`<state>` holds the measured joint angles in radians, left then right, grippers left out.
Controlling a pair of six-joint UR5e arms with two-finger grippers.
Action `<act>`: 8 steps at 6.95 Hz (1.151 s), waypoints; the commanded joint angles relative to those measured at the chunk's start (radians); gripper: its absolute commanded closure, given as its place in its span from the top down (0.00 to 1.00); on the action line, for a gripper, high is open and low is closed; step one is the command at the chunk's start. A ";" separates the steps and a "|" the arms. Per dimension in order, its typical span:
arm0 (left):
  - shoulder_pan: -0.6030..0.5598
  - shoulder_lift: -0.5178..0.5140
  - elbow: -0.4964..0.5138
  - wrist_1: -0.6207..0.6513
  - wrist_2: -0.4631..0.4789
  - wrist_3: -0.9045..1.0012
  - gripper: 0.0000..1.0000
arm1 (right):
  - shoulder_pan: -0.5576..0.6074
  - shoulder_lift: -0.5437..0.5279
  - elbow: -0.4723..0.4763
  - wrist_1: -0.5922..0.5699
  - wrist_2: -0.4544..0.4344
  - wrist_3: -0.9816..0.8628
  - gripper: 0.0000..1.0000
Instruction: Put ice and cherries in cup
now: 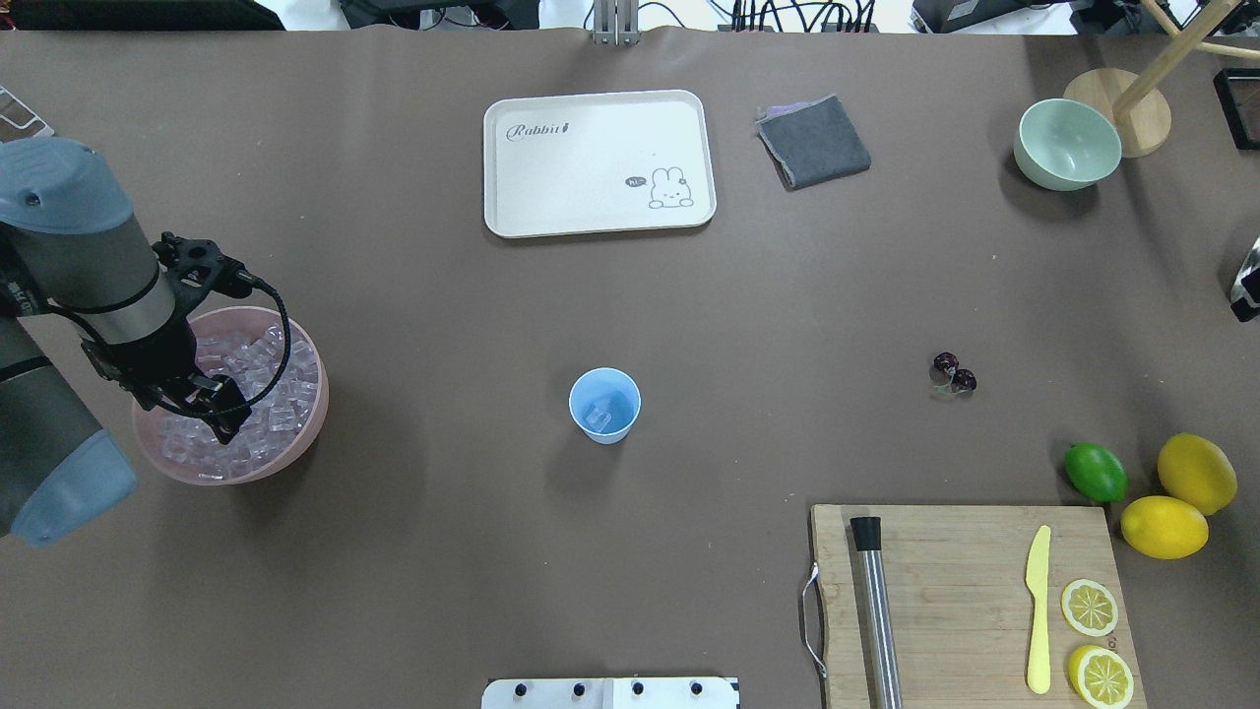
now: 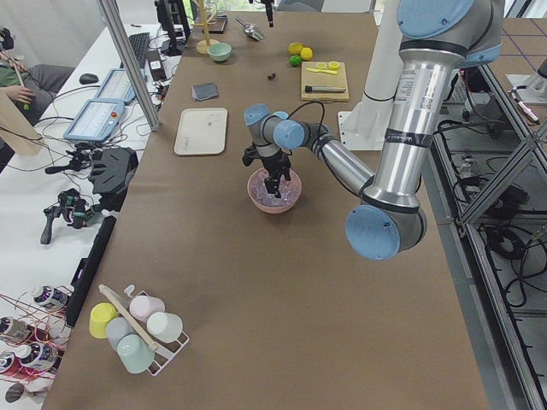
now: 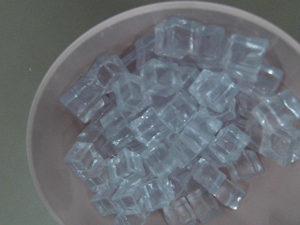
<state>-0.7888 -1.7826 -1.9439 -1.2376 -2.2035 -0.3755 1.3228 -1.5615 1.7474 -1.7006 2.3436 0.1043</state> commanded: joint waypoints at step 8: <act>0.025 0.008 0.065 -0.057 0.005 0.058 0.96 | -0.001 -0.002 0.001 0.001 0.000 0.000 1.00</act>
<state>-0.7615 -1.7750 -1.8875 -1.2959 -2.1995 -0.3459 1.3223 -1.5631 1.7481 -1.7007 2.3434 0.1038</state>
